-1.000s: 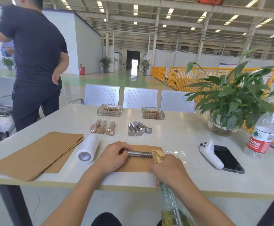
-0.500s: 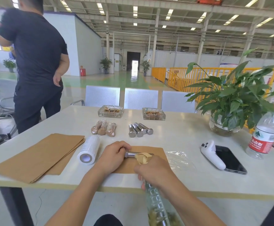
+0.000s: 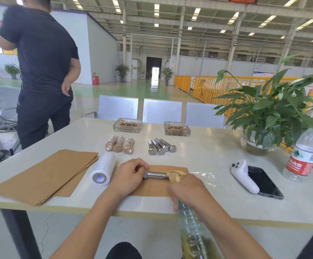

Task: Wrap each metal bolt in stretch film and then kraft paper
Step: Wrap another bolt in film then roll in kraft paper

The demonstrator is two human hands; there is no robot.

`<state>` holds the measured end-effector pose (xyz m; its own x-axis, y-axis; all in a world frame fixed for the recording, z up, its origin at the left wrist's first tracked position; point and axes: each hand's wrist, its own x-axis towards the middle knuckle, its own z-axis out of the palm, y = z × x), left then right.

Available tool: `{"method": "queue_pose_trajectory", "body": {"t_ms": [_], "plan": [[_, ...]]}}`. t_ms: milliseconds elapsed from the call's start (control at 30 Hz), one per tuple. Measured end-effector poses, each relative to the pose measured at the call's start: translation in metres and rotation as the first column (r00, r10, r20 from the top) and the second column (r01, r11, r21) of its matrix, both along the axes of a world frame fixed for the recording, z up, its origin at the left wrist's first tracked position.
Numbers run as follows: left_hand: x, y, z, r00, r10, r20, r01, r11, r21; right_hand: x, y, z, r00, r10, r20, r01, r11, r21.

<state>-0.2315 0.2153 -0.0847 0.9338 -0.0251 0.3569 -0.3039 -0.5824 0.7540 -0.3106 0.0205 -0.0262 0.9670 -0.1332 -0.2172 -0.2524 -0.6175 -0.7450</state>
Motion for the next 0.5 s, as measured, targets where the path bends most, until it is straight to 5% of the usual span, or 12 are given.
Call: {"method": "queue_pose_trajectory", "body": {"t_ms": [500], "plan": [[-0.002, -0.001, 0.002, 1.0, 0.007, -0.009, -0.007, 1.0, 0.009, -0.015, 0.023, 0.0, 0.998, 0.039, 0.052, -0.043, 0.996, 0.073]]}}
